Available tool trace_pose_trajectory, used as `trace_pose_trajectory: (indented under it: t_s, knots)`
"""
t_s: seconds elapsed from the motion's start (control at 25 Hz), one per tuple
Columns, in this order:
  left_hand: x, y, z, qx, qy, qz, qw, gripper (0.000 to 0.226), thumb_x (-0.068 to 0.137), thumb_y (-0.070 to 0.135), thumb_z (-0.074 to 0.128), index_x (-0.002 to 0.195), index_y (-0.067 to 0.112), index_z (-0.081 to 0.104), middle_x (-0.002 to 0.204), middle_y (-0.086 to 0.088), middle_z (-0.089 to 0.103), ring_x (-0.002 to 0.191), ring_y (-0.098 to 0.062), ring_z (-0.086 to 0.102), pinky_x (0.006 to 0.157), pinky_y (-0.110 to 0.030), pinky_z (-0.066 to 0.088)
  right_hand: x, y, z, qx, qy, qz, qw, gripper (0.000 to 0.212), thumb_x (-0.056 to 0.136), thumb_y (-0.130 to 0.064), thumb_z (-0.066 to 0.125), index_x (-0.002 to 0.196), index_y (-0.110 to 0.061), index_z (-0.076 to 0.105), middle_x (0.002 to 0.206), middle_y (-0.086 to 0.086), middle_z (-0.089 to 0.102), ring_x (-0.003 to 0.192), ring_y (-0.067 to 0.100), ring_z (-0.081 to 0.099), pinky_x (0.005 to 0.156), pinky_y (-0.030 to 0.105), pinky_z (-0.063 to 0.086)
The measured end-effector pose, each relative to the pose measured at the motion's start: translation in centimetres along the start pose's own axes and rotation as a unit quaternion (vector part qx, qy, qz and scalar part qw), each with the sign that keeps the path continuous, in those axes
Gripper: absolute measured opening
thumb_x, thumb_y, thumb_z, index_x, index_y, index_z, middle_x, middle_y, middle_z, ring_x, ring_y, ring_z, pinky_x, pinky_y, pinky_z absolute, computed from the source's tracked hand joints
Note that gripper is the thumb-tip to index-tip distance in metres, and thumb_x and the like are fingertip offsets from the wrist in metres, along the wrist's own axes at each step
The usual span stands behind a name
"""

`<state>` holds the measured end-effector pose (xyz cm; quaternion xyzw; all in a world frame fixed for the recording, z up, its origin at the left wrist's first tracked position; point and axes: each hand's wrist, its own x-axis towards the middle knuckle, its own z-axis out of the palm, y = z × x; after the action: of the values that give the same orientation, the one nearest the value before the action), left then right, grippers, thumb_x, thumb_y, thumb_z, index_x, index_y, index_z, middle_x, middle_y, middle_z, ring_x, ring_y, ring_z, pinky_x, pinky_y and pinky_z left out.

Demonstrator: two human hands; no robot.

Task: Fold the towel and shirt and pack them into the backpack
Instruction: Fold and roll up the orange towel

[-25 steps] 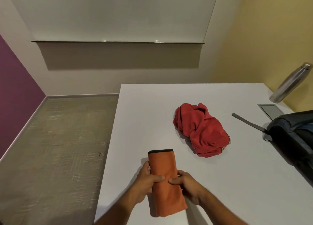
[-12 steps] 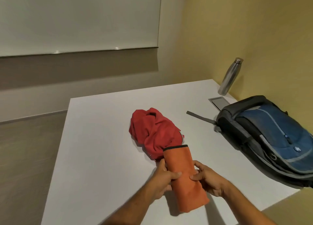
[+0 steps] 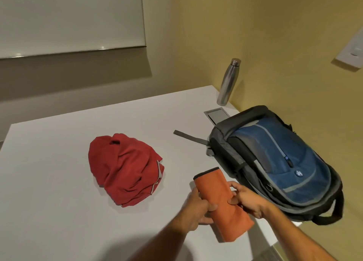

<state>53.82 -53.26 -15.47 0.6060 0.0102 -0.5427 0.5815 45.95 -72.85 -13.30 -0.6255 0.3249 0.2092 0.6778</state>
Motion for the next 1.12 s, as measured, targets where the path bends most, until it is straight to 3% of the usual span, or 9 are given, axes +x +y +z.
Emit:
trace_pose_trajectory:
  t_s: [0.36, 0.48, 0.6, 0.72, 0.76, 0.84, 0.96, 1.04, 1.12]
  knots:
    - [4.1, -0.4, 3.8, 0.010, 0.027, -0.017, 0.999, 0.080, 0.077, 0.001, 0.074, 0.139, 0.033, 0.035, 0.130, -0.002, 0.054, 0.118, -0.033, 0.058, 0.088, -0.052, 0.057, 1.1, 0.8, -2.7, -0.159, 0.095, 0.019, 0.982, 0.046, 0.080, 0.001, 0.054, 0.114, -0.029, 0.055, 0.109, 0.007, 0.067, 0.098, 0.027, 0.066, 0.087, 0.048, 0.057]
    - [5.3, -1.2, 4.0, 0.148, 0.071, 0.014, 0.986, 0.084, 0.065, 0.034, 0.083, 0.136, 0.030, 0.038, 0.128, -0.002, 0.057, 0.111, -0.027, 0.062, 0.084, -0.047, 0.060, 1.1, 1.2, -1.8, -0.265, 0.182, -0.011, 0.947, 0.042, 0.082, -0.006, 0.059, 0.120, -0.022, 0.052, 0.106, 0.000, 0.065, 0.092, 0.017, 0.063, 0.075, 0.031, 0.054]
    - [5.1, -1.7, 3.7, 0.373, 0.177, 0.056, 0.909, 0.117, 0.052, 0.086, 0.065, 0.144, 0.026, 0.026, 0.138, -0.001, 0.046, 0.121, -0.024, 0.054, 0.096, -0.042, 0.053, 1.1, 2.9, -0.4, -0.380, 0.300, -0.105, 0.869, 0.049, 0.083, -0.018, 0.065, 0.131, -0.016, 0.051, 0.120, 0.002, 0.061, 0.105, 0.021, 0.061, 0.084, 0.032, 0.051]
    - [4.5, -1.5, 3.3, 0.617, 0.200, 0.142, 0.748, 0.095, 0.081, 0.083, 0.016, 0.155, 0.025, 0.006, 0.161, -0.007, 0.017, 0.144, -0.031, 0.026, 0.114, -0.048, 0.031, 1.5, 5.1, 0.5, -0.521, 0.299, -0.198, 0.775, 0.038, 0.081, -0.028, 0.068, 0.117, -0.019, 0.065, 0.116, -0.002, 0.067, 0.104, 0.019, 0.063, 0.083, 0.032, 0.055]
    - [4.0, -1.2, 3.1, 0.648, 0.172, 0.143, 0.728, 0.101, 0.072, 0.083, -0.007, 0.156, 0.027, 0.000, 0.164, -0.007, 0.007, 0.149, -0.033, 0.015, 0.118, -0.051, 0.021, 1.6, 5.5, 0.7, -0.559, 0.288, -0.201, 0.750, 0.035, 0.076, -0.030, 0.070, 0.110, -0.020, 0.069, 0.111, -0.003, 0.070, 0.100, 0.018, 0.066, 0.080, 0.032, 0.057]
    - [4.0, -1.2, 2.4, 0.677, 0.126, 0.133, 0.713, 0.119, 0.046, 0.082, -0.025, 0.154, 0.033, -0.014, 0.165, -0.005, -0.009, 0.151, -0.035, -0.001, 0.120, -0.057, 0.006, 2.2, 5.9, 1.0, -0.583, 0.278, -0.175, 0.743, 0.030, 0.074, -0.033, 0.070, 0.102, -0.022, 0.071, 0.105, -0.003, 0.073, 0.095, 0.018, 0.068, 0.079, 0.032, 0.058]
    - [3.3, -1.2, 1.3, 0.702, 0.090, 0.112, 0.698, 0.103, 0.060, 0.087, -0.013, 0.148, 0.034, -0.026, 0.164, -0.005, -0.016, 0.151, -0.036, -0.009, 0.118, -0.057, -0.002, 2.5, 4.8, 1.7, -0.573, 0.298, -0.157, 0.747, 0.029, 0.077, -0.036, 0.069, 0.102, -0.021, 0.071, 0.104, -0.002, 0.073, 0.096, 0.021, 0.067, 0.087, 0.038, 0.055]
    - [2.4, -0.8, -0.2, 0.729, 0.095, 0.113, 0.669, 0.085, 0.089, 0.073, 0.020, 0.154, 0.030, -0.013, 0.164, -0.005, -0.014, 0.151, -0.034, -0.009, 0.120, -0.054, -0.001, 3.0, 4.0, 2.3, -0.565, 0.322, -0.149, 0.745, 0.034, 0.077, -0.040, 0.068, 0.107, -0.024, 0.070, 0.109, -0.004, 0.071, 0.103, 0.021, 0.064, 0.094, 0.041, 0.051]
    - [1.3, -0.6, -2.6, 0.708, 0.136, 0.155, 0.675, 0.074, 0.096, 0.052, 0.045, 0.156, 0.023, 0.010, 0.164, -0.006, 0.007, 0.150, -0.035, 0.010, 0.121, -0.049, 0.013, 3.9, 3.3, 3.3, -0.526, 0.328, -0.165, 0.767, 0.039, 0.080, -0.042, 0.060, 0.113, -0.023, 0.067, 0.112, -0.003, 0.069, 0.105, 0.021, 0.062, 0.097, 0.040, 0.050]
